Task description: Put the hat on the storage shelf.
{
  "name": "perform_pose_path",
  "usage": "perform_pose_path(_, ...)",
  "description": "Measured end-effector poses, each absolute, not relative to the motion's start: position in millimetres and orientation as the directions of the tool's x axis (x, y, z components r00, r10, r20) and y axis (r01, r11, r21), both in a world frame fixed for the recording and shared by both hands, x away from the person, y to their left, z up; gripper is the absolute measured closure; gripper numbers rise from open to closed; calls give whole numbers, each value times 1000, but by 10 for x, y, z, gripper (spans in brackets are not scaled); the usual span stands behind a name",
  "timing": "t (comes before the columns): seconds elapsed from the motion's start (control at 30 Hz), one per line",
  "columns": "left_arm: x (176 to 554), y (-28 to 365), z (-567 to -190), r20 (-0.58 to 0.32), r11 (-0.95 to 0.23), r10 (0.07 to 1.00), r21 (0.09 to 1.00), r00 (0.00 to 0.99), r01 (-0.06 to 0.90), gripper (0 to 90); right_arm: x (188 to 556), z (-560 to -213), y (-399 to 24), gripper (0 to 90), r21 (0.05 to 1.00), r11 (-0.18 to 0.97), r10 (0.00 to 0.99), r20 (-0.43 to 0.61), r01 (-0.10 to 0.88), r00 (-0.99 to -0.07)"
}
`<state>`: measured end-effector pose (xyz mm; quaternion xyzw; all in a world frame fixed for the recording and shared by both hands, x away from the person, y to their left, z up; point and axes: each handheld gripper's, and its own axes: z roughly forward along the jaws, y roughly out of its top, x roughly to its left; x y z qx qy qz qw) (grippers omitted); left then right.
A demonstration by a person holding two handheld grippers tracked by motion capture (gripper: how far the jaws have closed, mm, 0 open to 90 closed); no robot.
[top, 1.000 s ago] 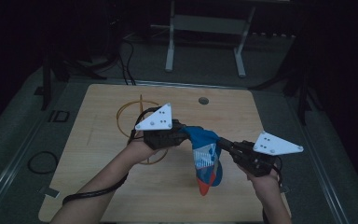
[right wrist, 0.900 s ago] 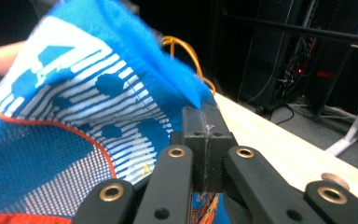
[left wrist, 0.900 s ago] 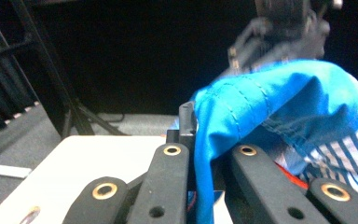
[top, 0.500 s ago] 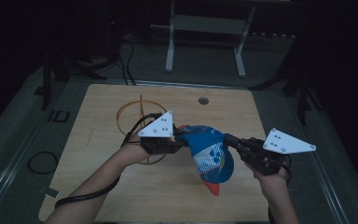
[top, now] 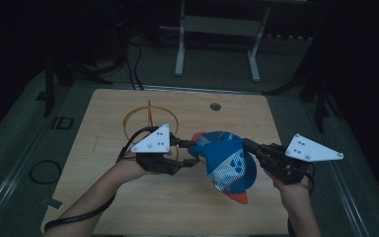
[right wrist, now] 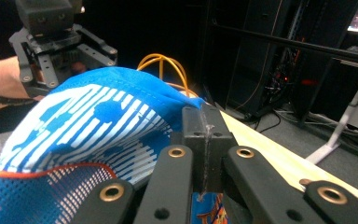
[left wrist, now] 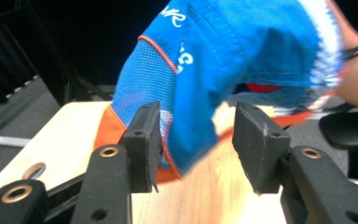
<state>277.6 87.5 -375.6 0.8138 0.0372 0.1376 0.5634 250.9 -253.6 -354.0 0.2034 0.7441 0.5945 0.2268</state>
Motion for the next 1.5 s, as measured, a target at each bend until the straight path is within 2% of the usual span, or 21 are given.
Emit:
perform_pose_path(0.1, 2709, 924, -3770, 185, -345, 247, 934, 951, -92, 463, 2509, -3523, -2535, 900, 977, 214, 579, -105, 26, -809)
perform_pose_path(0.17, 2679, 938, -3777, 188, -340, 259, 936, 947, -93, 367, 2512, -3511, -2533, 900, 975, 220, 586, -114, 22, -802)
perform_pose_path(0.33, 2543, 1079, -3839, 174, -353, 357, 935, 918, -40, 144, 2543, -3471, -2558, 900, 978, 209, 598, -111, 21, -794)
perform_pose_path(0.5, 2448, 1288, -3914, 180, -314, 466, 949, 866, -28, 36, 2585, -3416, -2566, 900, 980, 200, 611, -111, 17, -784)
perform_pose_path(0.8, 2355, 1767, -4160, 158, -257, 618, 966, 770, 8, 28, 2680, -3232, -2484, 900, 983, 184, 619, -121, -6, -776)
perform_pose_path(1.0, 2276, 1958, -4577, 187, -310, 709, 949, 680, 63, 28, 2786, -3105, -2334, 900, 984, 176, 613, -123, -17, -780)
perform_pose_path(1.07, 2251, 2039, -4743, 149, -274, 739, 957, 657, 91, 28, 2828, -3076, -2276, 900, 984, 177, 612, -126, -20, -781)
perform_pose_path(1.2, 2238, 2150, -5021, 125, -266, 772, 954, 623, 139, 28, 2908, -3035, -2177, 900, 985, 170, 602, -114, -13, -790)
perform_pose_path(1.27, 2231, 2171, -5140, 148, -289, 777, 947, 612, 138, 28, 2964, -2995, -2069, 900, 986, 169, 590, -113, -14, -799)
perform_pose_path(1.5, 2242, 2221, -5409, 135, -284, 774, 947, 619, 148, 28, 3115, -2894, -1763, 900, 985, 171, 564, -112, -17, -818)
